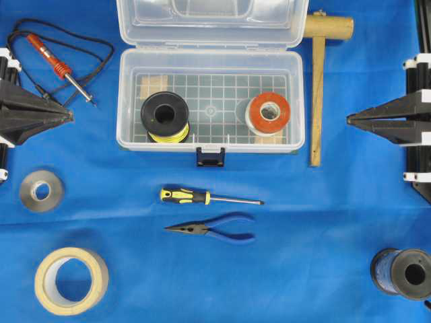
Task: Close the tool box with the left arm.
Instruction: 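Move the left gripper up toward the raised clear lid's far edge, then push the left gripper against the back of the open lid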
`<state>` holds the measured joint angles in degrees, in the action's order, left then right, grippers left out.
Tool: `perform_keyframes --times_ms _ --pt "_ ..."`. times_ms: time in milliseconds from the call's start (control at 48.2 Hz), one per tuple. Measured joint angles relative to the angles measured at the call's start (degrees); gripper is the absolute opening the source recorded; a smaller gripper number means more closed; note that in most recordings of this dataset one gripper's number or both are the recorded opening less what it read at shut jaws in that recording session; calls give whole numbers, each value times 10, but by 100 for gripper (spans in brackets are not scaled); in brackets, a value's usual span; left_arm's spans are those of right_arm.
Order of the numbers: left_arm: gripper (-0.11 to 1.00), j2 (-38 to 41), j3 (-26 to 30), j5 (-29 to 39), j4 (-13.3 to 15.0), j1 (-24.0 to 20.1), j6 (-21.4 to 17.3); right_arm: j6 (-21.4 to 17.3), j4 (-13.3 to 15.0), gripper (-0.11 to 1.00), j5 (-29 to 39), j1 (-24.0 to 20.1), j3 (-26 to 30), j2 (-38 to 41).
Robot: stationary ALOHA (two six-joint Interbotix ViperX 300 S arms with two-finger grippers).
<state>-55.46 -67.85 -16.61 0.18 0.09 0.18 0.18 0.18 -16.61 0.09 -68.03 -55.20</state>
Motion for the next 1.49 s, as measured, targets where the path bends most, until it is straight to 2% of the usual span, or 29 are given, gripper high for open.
perform_keyframes --times_ms 104,228,560,643,830,892,933,1141,1493 --pt "0 2 0 -10 15 -1 -4 -1 0 0 0 1 8 2" --pt "0 9 8 -21 19 -13 -7 -1 0 0 0 1 18 7" --pt "3 79 79 -24 20 -144 -10 -1 0 0 3 18 19 27" --pt "21 107 108 -19 20 -168 -13 0 0 0 8 21 19 30" --pt "76 178 175 1 20 -225 -19 -1 0 0 18 26 19 32" --pt "88 202 194 8 20 -242 -19 -1 1 0 23 27 19 31" --pt "92 219 207 13 20 -253 -19 -1 1 0 25 27 19 32" --pt "92 326 286 60 20 -311 -31 -1 0 0 31 27 20 34" --pt "93 476 432 207 19 -369 -105 -1 0 0 38 27 19 40"
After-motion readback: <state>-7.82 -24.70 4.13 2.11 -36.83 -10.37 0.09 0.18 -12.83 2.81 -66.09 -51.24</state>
